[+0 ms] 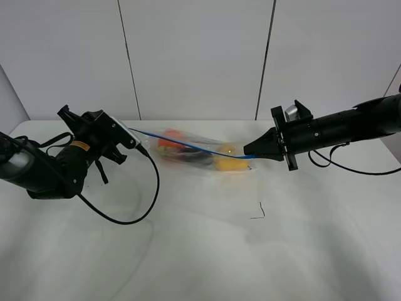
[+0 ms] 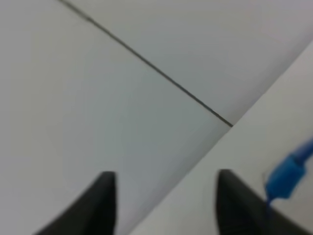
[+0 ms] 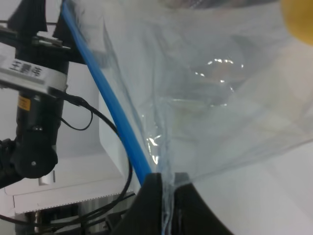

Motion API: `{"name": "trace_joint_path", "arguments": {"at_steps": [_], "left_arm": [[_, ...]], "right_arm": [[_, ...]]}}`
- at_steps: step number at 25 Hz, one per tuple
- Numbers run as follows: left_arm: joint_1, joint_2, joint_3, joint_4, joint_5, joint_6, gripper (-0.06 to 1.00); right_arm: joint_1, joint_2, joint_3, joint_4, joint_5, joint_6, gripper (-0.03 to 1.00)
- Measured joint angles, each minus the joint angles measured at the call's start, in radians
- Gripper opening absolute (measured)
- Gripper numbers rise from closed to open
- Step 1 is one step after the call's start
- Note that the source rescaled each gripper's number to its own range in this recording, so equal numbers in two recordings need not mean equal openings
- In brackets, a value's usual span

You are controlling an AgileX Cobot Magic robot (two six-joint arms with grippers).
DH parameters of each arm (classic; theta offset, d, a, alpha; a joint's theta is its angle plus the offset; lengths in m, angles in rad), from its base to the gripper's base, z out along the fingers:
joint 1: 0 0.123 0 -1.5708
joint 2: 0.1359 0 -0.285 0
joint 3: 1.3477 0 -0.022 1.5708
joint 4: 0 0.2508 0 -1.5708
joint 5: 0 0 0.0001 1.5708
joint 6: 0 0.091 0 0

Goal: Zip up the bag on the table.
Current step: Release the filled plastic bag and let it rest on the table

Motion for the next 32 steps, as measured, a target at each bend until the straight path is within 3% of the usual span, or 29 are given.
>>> {"name": "trace_joint_path", "arguments": {"at_steps": [6, 11, 17, 23, 25, 29, 32], "left_arm": [[0.002, 0.0, -0.001, -0.153, 0.014, -0.112, 0.72], [0.048, -0.035, -0.029, -0.18, 0.184, -0.173, 0.69], [0.174, -0.152, -0.102, -0.18, 0.571, -0.252, 0.66], [0.272, -0.207, -0.265, -0.181, 1.232, -0.274, 0.66], [0.283, -0.207, -0.308, -0.177, 1.389, -0.274, 0.66], [0.286, -0.209, -0.358, -0.188, 1.5, -0.31, 0.69], [0.286, -0.211, -0.404, -0.197, 1.613, -0.376, 0.87]], "right_arm": [[0.0, 0.0, 0.0, 0.0, 0.0, 0.0, 0.0], [0.0, 0.0, 0.0, 0.0, 0.0, 0.0, 0.0], [0.0, 0.0, 0.0, -0.001, 0.0, 0.0, 0.0], [0.0, 0.0, 0.0, -0.001, 0.0, 0.0, 0.0], [0.0, 0.0, 0.0, -0.001, 0.0, 0.0, 0.0], [0.0, 0.0, 0.0, -0.001, 0.0, 0.0, 0.0], [0.0, 0.0, 0.0, -0.001, 0.0, 0.0, 0.0]]}}
